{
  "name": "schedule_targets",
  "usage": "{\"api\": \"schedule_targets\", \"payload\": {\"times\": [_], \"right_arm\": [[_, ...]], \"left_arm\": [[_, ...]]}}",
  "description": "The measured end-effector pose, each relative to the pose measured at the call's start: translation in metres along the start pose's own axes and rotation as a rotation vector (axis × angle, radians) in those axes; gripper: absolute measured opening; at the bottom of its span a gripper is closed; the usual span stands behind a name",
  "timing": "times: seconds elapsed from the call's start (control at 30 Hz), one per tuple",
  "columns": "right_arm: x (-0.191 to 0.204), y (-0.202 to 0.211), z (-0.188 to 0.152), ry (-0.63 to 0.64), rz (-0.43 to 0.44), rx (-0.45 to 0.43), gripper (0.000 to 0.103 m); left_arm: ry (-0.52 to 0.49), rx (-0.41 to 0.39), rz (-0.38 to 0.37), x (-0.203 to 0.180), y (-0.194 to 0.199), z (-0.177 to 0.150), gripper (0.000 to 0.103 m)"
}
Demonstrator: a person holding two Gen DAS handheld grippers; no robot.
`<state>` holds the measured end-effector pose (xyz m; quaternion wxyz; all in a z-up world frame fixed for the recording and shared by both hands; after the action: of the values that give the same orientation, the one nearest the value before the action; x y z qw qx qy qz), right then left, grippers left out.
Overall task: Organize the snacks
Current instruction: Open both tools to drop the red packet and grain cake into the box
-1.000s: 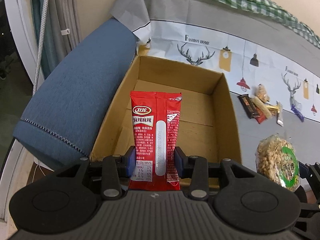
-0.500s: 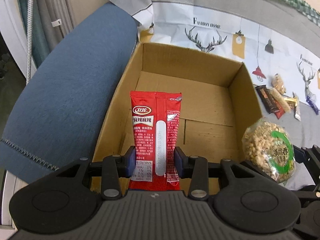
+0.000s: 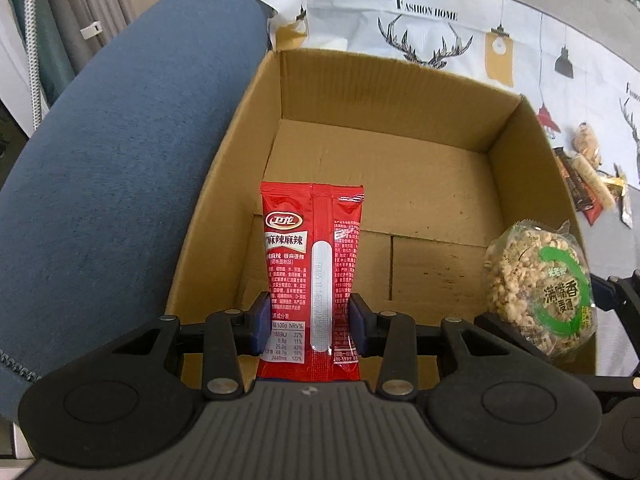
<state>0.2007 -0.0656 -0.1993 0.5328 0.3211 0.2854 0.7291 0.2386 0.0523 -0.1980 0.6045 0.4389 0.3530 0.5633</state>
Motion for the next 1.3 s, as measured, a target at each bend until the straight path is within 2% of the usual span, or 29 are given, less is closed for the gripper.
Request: {"api": "schedule_targets", "payload": {"times": [0.07,0.13,0.17,0.2,0.27,0.3,0.37,0.43,0.67,0.8,1.03,1.3], "right_arm": [[0.000,-0.006,0.000,0.015,-0.006,0.002,0.082],[-0.001,-0.011,0.000,0.027,-0.009,0.003,0.082],[0.000,-0.012,0.001,0.035,-0.004,-0.001,0.083],[0.002,-0.012,0.003,0.050,0.002,-0.012,0.085],[0.003,-0.008,0.007,0.080,-0.019,-0.054,0.101],[0.003,-0.003,0.010,0.100,-0.037,-0.082,0.102],[0.004,0.004,0.012,0.135,-0.042,-0.102,0.102],[0.004,0.013,0.008,0.131,-0.035,-0.082,0.102],[0.003,0.069,-0.029,-0.019,0.034,-0.022,0.102],[0.009,0.103,-0.048,-0.050,0.052,-0.015,0.102],[0.014,0.158,-0.058,-0.030,0.033,-0.105,0.102],[0.015,0.205,-0.073,-0.012,0.026,-0.194,0.102]], "left_arm": [[-0.007,0.007,0.005,0.000,-0.006,0.001,0.046],[-0.017,0.005,0.004,-0.002,-0.009,0.004,0.062],[-0.024,-0.004,0.009,-0.002,-0.008,0.005,0.090],[-0.029,-0.022,0.020,-0.001,-0.004,0.006,0.102],[-0.036,-0.079,0.047,0.001,0.008,0.007,0.103],[-0.044,-0.082,0.054,0.001,0.013,0.006,0.103],[-0.037,-0.071,0.049,0.003,0.021,0.000,0.103],[-0.011,-0.083,0.034,0.005,0.034,-0.010,0.103],[0.051,-0.101,0.049,0.006,0.081,-0.066,0.103],[0.056,-0.112,0.028,-0.003,0.107,-0.095,0.103],[0.031,-0.201,0.015,-0.019,0.153,-0.122,0.103],[0.017,-0.254,0.016,-0.034,0.183,-0.142,0.103]]}}
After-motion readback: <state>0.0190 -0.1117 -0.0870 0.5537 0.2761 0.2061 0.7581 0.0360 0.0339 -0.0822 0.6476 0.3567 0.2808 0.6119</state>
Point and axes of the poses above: each gripper's, at about its wrist camera, not at the fingertips, and y roughly against the way its jaws point, x to its left, z to its top, the point moved 8 cm from there along -y, roughly the way its jaws point, and after that the axes turned 5 degrees about x, right-handed, at the moved point
